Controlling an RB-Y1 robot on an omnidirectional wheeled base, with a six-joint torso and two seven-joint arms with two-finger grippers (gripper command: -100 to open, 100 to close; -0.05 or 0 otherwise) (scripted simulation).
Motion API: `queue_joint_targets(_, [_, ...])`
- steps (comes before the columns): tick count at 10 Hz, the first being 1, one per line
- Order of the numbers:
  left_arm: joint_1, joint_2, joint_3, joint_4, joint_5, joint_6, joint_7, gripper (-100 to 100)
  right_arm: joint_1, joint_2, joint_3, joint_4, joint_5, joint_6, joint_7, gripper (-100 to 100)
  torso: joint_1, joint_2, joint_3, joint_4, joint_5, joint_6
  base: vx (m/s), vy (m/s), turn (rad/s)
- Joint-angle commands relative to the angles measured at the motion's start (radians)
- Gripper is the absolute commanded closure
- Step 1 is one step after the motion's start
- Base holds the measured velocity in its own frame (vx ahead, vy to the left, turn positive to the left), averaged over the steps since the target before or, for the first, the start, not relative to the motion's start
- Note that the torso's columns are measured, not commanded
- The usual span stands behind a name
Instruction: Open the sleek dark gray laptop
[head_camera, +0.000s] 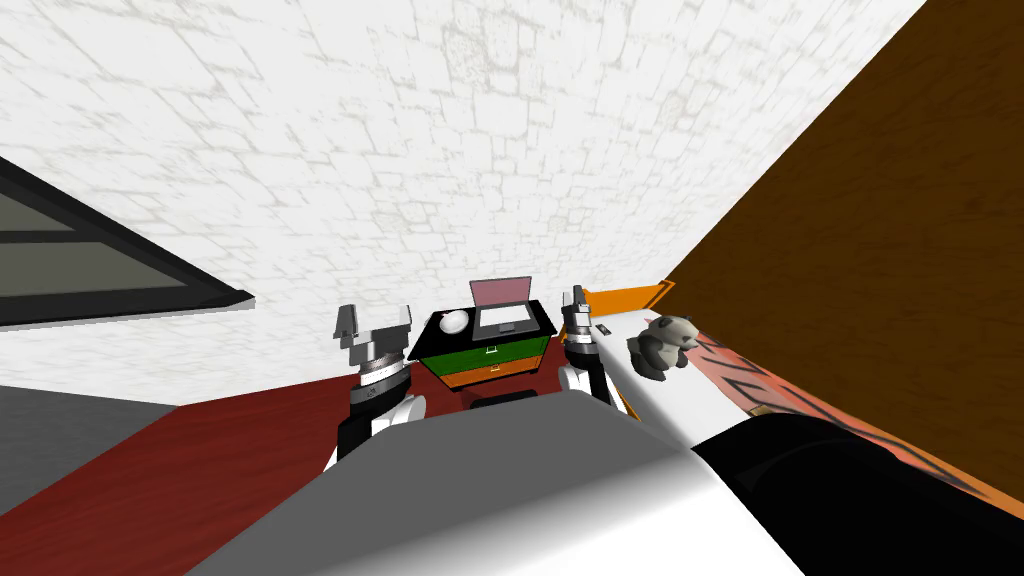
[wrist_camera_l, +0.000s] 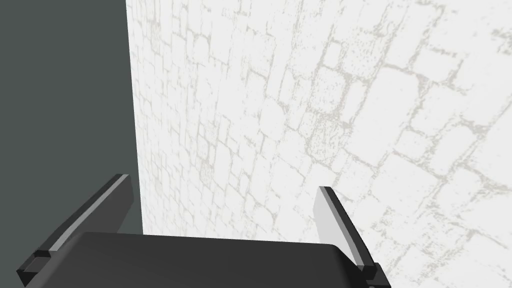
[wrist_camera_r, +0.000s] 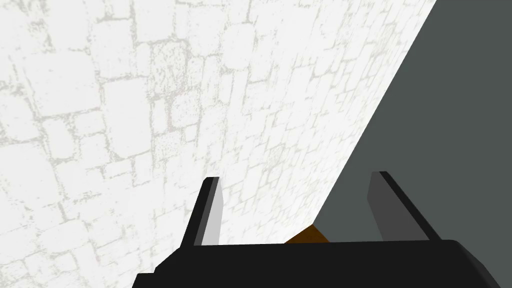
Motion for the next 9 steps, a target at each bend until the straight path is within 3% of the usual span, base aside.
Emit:
queue_joint_targets(1, [0.000,0.000,0.000,0.000,0.000,0.000,0.000,0,0.000,0.000,0.000,0.000,0.000,0.000,0.000,0,0.000,0.040,-0.082,0.041,0.000,0.000,0.000,0.000,0.000])
queue_joint_targets(9, [0.000,0.000,0.000,0.000,0.000,0.000,0.000,0,0.000,0.000,0.000,0.000,0.000,0.000,0.000,0,0.000,0.618,-1.234,0.617,0.000,0.000,0.000,0.000,0.000])
